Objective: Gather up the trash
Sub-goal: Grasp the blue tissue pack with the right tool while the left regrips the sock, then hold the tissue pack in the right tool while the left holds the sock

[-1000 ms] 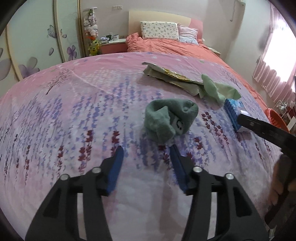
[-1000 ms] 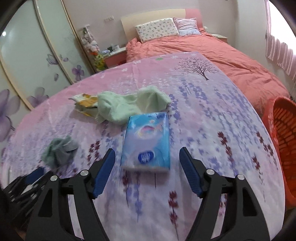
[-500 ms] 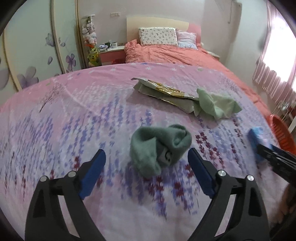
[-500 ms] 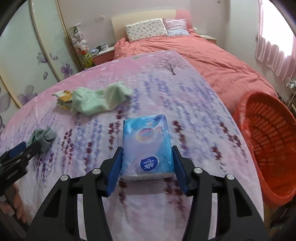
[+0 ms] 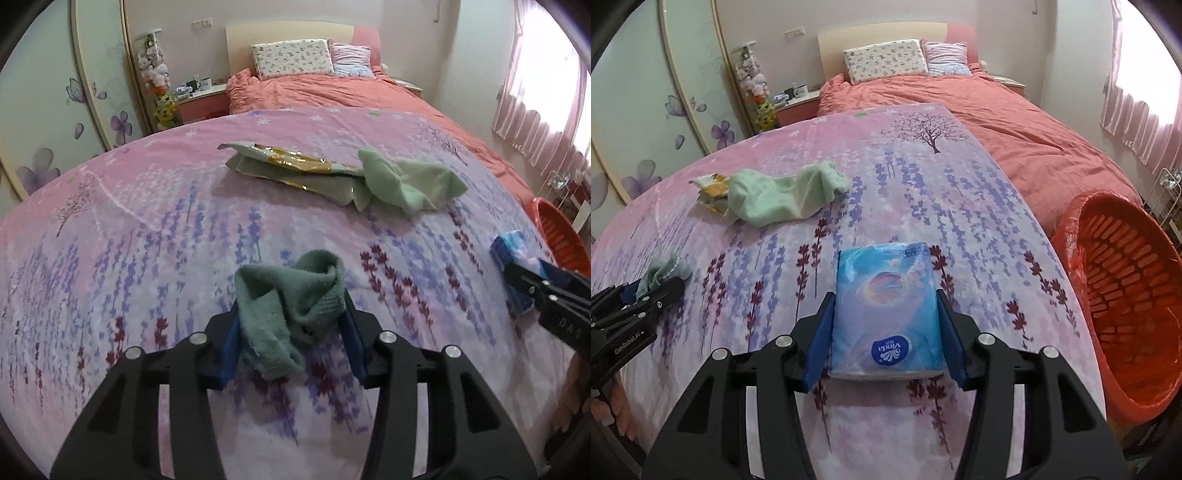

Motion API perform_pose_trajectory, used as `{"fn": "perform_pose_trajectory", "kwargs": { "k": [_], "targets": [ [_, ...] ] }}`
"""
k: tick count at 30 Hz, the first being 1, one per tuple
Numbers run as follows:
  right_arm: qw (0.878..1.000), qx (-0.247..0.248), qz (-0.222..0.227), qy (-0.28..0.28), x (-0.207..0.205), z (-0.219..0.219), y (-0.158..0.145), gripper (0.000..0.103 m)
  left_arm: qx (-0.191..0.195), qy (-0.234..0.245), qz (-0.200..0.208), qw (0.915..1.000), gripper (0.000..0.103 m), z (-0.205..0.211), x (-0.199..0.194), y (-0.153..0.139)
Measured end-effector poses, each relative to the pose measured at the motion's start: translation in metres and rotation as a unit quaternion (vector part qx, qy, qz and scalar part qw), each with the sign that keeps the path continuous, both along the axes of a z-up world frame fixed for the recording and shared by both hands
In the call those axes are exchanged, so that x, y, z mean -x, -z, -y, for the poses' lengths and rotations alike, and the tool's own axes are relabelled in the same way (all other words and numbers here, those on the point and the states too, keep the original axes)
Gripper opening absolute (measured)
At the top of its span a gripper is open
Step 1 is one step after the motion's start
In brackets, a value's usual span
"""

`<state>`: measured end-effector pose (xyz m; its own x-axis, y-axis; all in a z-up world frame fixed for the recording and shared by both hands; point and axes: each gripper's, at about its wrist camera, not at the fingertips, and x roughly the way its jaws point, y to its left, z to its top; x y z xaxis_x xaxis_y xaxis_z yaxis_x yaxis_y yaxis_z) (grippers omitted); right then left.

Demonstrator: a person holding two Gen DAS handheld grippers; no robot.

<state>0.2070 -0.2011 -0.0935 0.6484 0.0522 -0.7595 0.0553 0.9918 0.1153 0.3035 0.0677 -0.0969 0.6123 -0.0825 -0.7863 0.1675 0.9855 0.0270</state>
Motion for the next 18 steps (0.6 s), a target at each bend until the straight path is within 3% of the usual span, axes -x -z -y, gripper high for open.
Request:
{"fn": "perform_pose_trajectory", "kwargs": {
  "k": [7, 12, 18],
  "targets": [
    [1.0, 0.016, -0.004, -0.001, 0.0, -0.006, 0.0, 0.054, -0.013, -0.016, 0.003, 0.9998, 0.052, 0.002, 0.003, 0.003],
    [0.999, 0.031, -0.008, 0.0, -0.001, -0.009, 0.0, 0.054, 0.01, -0.03, -0.004, 0.9995, 0.058, -0.01, 0.0, 0.003],
    [1.0, 0.028, -0.008, 0.002, 0.001, -0.01, 0.0, 0.054, 0.002, -0.037, -0.004, 0.9993, 0.06, -0.012, 0.001, 0.003]
  ]
}}
